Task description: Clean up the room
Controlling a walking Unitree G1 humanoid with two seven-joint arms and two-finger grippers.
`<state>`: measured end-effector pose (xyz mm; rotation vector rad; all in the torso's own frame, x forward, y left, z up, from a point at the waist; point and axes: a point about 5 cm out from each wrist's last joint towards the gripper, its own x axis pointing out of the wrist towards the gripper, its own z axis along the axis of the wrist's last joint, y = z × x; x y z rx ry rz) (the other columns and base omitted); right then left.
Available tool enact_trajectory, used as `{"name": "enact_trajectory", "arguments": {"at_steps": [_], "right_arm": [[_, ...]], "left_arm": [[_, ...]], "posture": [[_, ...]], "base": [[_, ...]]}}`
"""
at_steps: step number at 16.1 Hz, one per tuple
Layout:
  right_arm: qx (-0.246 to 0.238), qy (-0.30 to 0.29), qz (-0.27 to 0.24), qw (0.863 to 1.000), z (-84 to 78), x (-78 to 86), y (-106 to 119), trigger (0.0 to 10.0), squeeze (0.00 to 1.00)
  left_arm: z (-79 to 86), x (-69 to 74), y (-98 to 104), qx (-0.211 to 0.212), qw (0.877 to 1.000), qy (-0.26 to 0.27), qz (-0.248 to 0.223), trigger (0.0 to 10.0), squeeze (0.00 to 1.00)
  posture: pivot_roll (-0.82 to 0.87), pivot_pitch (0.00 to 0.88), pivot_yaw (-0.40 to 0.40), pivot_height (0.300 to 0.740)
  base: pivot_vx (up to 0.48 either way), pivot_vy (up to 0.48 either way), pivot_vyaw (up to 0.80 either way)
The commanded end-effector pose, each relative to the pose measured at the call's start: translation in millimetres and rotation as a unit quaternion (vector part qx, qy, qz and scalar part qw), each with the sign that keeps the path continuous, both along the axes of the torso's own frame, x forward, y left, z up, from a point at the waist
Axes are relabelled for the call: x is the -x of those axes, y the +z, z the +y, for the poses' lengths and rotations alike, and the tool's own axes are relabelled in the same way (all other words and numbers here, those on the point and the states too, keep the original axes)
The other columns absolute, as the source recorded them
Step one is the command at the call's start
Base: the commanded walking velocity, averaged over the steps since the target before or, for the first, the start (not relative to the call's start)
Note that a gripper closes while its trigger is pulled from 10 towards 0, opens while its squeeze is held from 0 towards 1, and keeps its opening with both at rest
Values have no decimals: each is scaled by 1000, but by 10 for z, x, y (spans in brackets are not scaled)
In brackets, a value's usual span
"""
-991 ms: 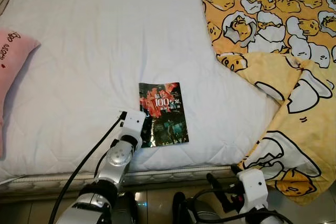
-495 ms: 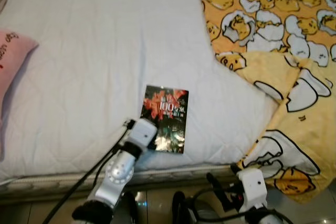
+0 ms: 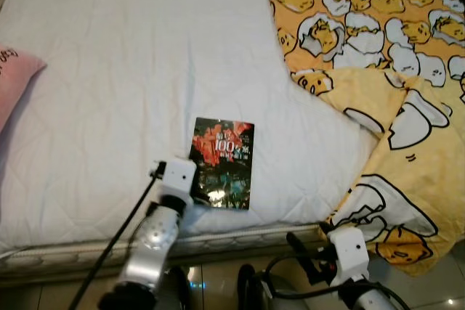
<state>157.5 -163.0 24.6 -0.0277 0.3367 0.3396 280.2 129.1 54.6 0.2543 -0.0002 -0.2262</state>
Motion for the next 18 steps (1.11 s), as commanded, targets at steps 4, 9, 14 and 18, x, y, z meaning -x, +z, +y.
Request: {"name": "enact_trajectory", "arguments": {"at_steps": [4,9,14,18], "right_arm": [[11,23,-1,1000,-89,133,0,10000,0],[11,22,0,1000,-100,183,-13,10000,0],[7,19,0,1000,-89,207,-15,10000,0],[7,17,0,1000,-81,212,-19,10000,0]], "left_arm": [[-48,-30,-124,44,996,-10,70,10000,1000],[-280,-20,-158,35,995,-55,80,10000,1000],[-229,3,-292,-15,995,-30,93,10000,1000],[-147,-39,-280,-16,996,-1,85,10000,1000]], "posture": [[-106,212,-122,740],[-114,218,-123,740],[-122,225,-122,740],[-124,229,-118,740]], "base": [[0,0,0],[0,0,0],[0,0,0],[0,0,0]]}}
